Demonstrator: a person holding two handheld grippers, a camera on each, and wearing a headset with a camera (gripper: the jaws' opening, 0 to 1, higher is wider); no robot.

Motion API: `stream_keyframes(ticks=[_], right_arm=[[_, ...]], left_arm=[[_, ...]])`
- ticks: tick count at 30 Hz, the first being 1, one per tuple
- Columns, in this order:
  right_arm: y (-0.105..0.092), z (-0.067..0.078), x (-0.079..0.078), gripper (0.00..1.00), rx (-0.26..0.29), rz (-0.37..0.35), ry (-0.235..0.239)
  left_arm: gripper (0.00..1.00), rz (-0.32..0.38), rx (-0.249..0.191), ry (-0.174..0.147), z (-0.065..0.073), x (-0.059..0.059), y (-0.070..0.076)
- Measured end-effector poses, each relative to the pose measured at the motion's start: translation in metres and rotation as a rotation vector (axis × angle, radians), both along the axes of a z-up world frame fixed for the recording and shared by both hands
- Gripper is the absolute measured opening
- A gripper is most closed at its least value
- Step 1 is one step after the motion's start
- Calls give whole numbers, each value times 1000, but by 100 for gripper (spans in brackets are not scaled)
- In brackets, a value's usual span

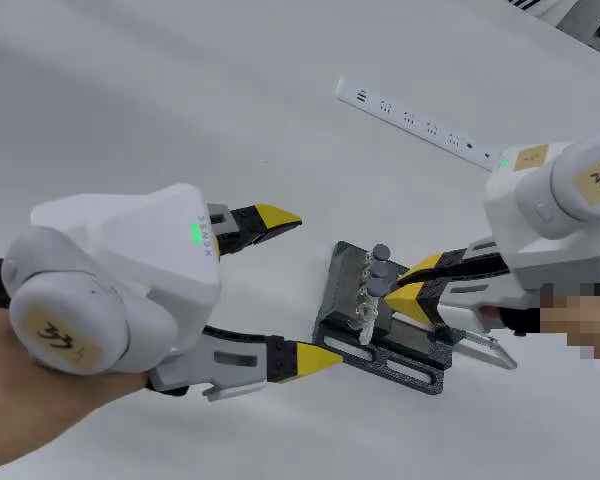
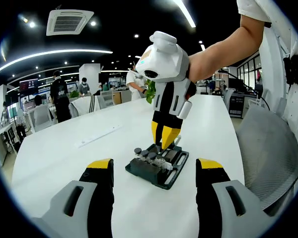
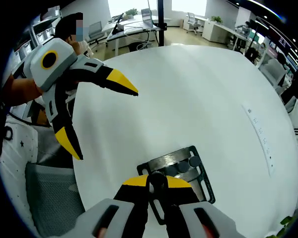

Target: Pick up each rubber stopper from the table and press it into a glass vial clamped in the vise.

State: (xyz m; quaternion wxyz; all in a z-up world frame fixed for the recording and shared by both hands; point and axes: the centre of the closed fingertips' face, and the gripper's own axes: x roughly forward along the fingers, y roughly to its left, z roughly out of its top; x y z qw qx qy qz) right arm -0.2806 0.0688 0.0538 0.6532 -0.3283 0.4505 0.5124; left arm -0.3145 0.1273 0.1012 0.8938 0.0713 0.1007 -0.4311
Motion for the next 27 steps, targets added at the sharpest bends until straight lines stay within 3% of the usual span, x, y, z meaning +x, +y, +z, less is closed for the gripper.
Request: stream_keyframes(ticks=[11,27], right_arm=[[-4,-23,6,5,-68,45,-20],[-4,-26,7,5,-78,57,-24]], left_arm=[[71,-15,-11,16,-5,0,-1],[71,-17,-24,19,-2,-1,-3]])
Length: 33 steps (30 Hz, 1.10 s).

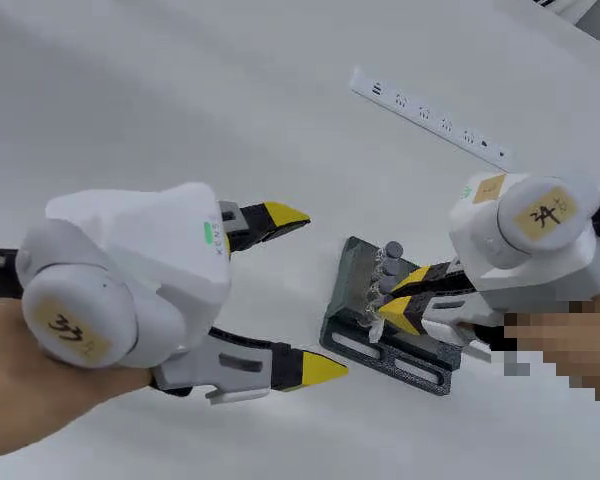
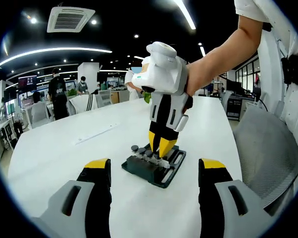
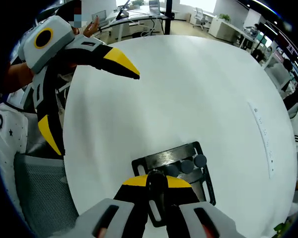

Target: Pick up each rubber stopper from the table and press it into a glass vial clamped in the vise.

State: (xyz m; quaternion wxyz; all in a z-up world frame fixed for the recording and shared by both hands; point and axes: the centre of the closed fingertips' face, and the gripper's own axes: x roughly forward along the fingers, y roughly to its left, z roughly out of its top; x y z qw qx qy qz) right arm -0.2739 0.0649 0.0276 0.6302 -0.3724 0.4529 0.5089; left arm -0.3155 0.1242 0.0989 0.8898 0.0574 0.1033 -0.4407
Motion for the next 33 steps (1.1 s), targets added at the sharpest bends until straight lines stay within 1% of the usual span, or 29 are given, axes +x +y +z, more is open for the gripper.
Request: stream_keyframes(ticks=[8,12,14,16,19,21,22,23,24,27,30,33], right_arm=[[1,0,-2,5,-13,26,-26],[2,0,-2,5,-8,21,-32],[2,0,-3,5,-4,6,-35],[2,0,-3,5,-5,12,-40],[2,0,-3,5,0,-2,-46],[2,-1,-4,5,-2,7,-63],[1,-1,-4,5,-12,20,-74],[1,-1,-4,5,-24,46,-89],[2,-1,-5,5,-28,55,-97],[2,-1,-5,5,-63,115,-125],[4,-2,-7,4,-79,134,-133],[3,-1,-6,4,-82,126,-124]], left_arm=[[71,-4,-3,2,0,-2,-2],[70,-8,-5,0,1,-3,-3],[70,-10,-5,0,1,-4,-4],[70,-11,-4,1,0,-4,-4],[70,-12,-5,2,-2,-4,-3],[70,-12,-6,3,-3,-4,-3],[70,-12,-6,3,-3,-4,-3],[70,-13,-7,4,-4,-5,-3],[70,-14,-5,4,-4,-5,-3],[70,-16,-5,6,-5,-5,-3],[69,-16,-7,7,-6,-4,-3],[69,-15,-8,10,-7,-3,-3]])
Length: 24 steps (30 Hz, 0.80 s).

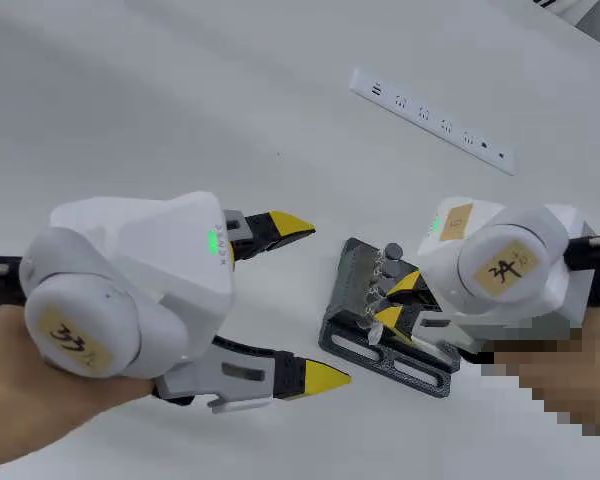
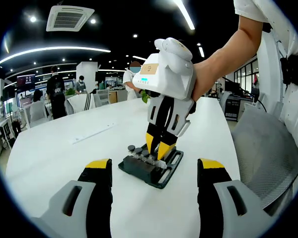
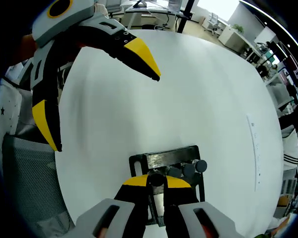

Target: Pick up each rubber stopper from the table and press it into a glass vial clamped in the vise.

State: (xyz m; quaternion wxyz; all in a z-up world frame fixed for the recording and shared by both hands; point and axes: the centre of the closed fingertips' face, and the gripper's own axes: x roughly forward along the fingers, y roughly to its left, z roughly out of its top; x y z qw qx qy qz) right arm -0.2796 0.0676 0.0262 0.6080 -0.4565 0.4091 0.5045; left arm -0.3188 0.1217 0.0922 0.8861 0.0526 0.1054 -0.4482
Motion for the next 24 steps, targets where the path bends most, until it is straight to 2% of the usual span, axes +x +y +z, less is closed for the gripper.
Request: stream_keyframes(ticks=[5,8,10,16,21,24], right_arm=[[0,-1,2,4,5,-35,34],[0,0,2,4,36,-95,83],[0,0,5,4,40,-104,95],[1,-3,4,3,18,-118,117],[0,-3,0,3,13,-108,109],[0,-3,-1,4,4,-73,89]], left_arm=[[68,-2,-3,-1,0,1,-1],[68,-3,-5,-1,0,2,-2],[68,-6,-6,1,0,2,-3],[67,-13,-10,4,0,2,-6],[66,-19,-12,3,1,1,-8],[66,-19,-9,2,2,2,-10]])
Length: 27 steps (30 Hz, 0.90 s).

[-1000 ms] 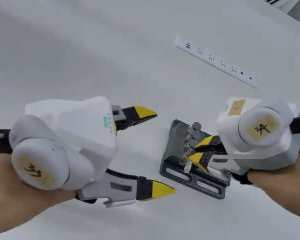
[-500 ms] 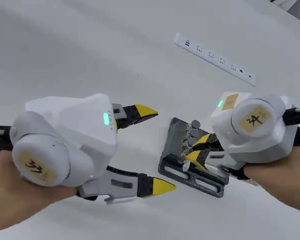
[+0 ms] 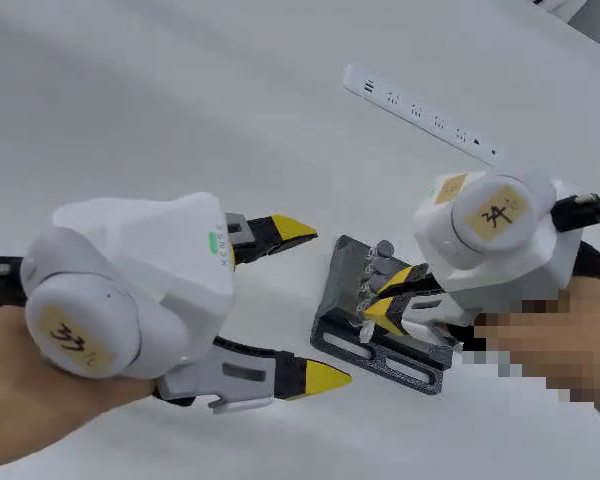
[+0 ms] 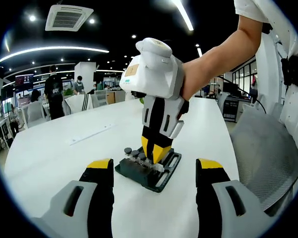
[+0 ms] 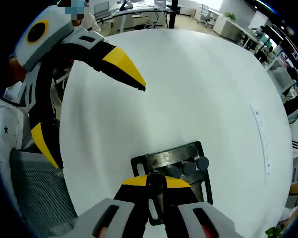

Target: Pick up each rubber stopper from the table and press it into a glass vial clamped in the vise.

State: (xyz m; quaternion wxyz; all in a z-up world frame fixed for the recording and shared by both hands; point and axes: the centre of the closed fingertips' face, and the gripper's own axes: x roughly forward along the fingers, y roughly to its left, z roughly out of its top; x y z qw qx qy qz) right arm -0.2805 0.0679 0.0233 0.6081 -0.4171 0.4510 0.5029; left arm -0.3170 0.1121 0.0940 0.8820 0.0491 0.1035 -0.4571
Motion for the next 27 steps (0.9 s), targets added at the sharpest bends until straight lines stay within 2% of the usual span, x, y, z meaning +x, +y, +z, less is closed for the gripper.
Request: stream_keyframes(ticks=[9,20,24,27], right_arm=[[-1,3,3,7,48,23,-23],[-1,8,4,11,73,19,-45],[-1,18,4,8,94,12,-47],[-3,18,5,3,93,17,-47]], left_arm=[[65,-2,3,2,5,-2,-1],[65,-5,9,6,4,-3,-1],[65,-6,9,6,4,-3,-2],[65,-10,10,7,3,-3,-3]])
